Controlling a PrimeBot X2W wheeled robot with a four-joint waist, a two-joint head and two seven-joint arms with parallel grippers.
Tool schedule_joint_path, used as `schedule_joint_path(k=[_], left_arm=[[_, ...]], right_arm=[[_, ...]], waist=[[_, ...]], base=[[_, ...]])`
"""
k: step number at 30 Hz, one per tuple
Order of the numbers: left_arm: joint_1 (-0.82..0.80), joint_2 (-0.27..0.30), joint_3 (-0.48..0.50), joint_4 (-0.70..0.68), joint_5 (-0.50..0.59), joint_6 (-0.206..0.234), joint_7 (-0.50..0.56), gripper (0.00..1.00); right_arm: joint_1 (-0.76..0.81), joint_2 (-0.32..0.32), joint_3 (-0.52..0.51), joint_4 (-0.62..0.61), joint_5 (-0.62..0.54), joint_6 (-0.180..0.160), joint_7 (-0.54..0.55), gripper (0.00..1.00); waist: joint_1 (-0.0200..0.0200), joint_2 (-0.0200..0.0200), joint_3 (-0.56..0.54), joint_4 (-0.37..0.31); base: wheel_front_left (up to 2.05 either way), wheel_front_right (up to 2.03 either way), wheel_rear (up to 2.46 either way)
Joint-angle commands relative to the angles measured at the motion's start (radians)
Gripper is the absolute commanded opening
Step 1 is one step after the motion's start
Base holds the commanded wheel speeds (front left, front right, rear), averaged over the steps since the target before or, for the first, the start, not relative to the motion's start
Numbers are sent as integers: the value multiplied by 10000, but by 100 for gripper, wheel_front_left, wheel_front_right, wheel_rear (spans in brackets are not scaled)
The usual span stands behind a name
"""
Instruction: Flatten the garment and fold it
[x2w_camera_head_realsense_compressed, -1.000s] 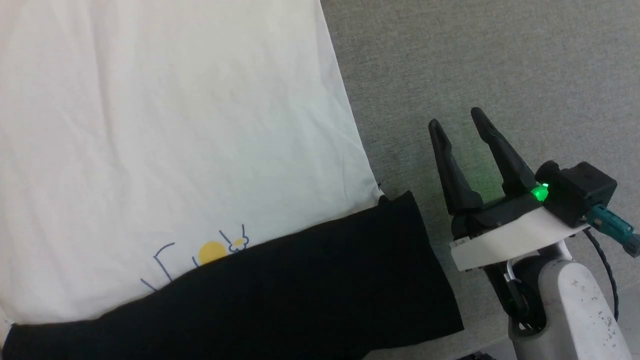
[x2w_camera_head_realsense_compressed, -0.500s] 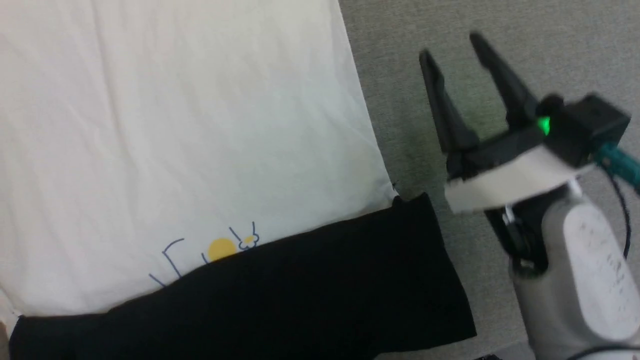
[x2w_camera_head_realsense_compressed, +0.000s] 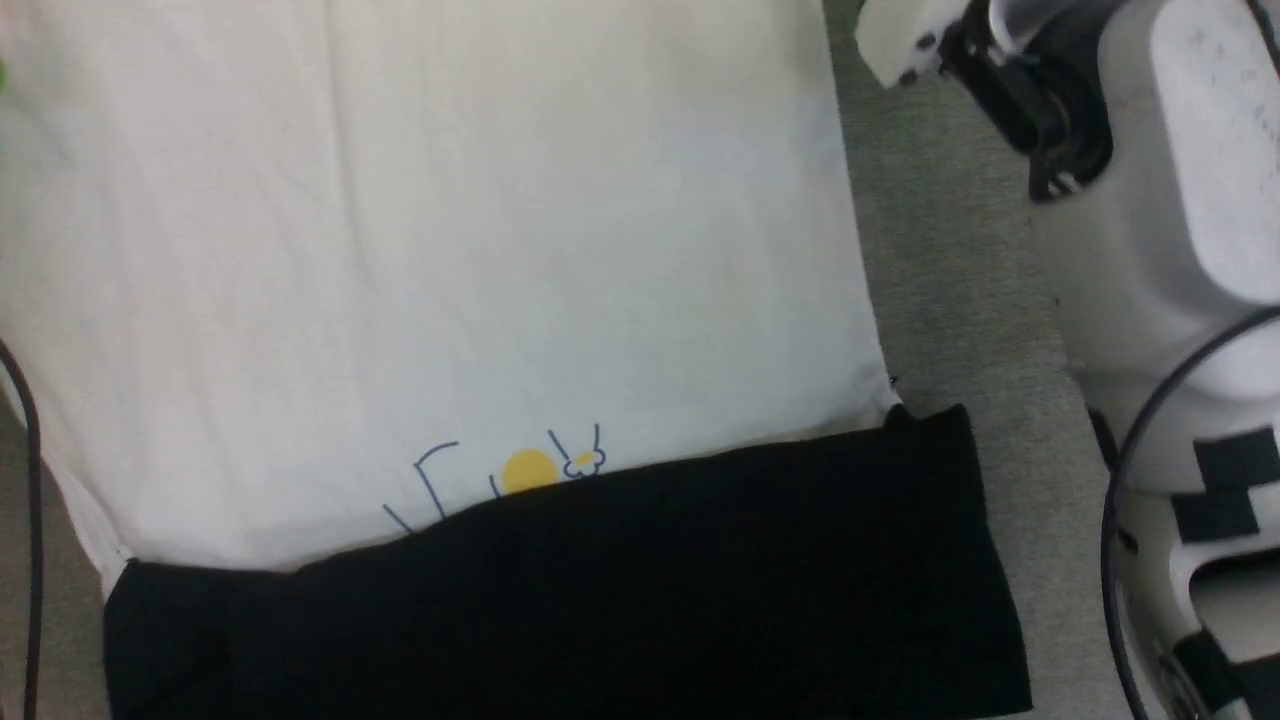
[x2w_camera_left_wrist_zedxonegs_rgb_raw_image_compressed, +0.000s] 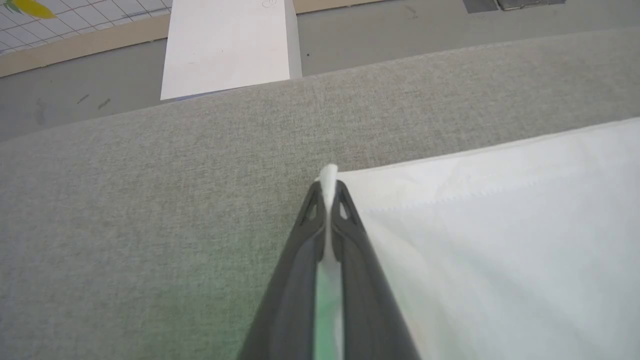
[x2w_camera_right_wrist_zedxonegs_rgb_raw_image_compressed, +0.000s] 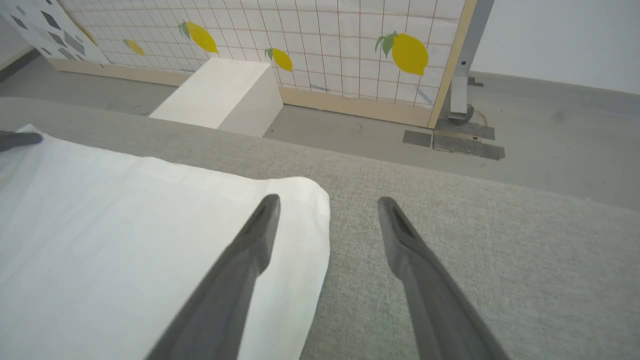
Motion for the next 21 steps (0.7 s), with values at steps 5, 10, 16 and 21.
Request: schedule_joint_path(k=[5, 10, 16, 21], left_arm=[[-459, -280, -339, 116, -89, -139, -370, 0], [-616, -439, -589, 280, -95, -214, -648, 0], [-693, -398, -766, 408, 19, -279, -1158, 0], [-969, -254, -839, 411, 543, -200, -2482, 0]], right_arm=[[-1314, 7, -85, 1806, -394, -13, 863, 100], [-2021, 7, 149, 2876, -654, -13, 1894, 100], [-2482, 7, 477, 3350, -1609, -13, 3403, 0], [-2600, 7, -28, 2786, -2238, -13, 2703, 0]], waist=[[-1, 113, 339, 641], [-1, 113, 368, 829], [-1, 113, 302, 831], [-1, 113, 306, 784]], base=[[0, 0, 0], [0, 0, 0], [0, 0, 0], [0, 0, 0]])
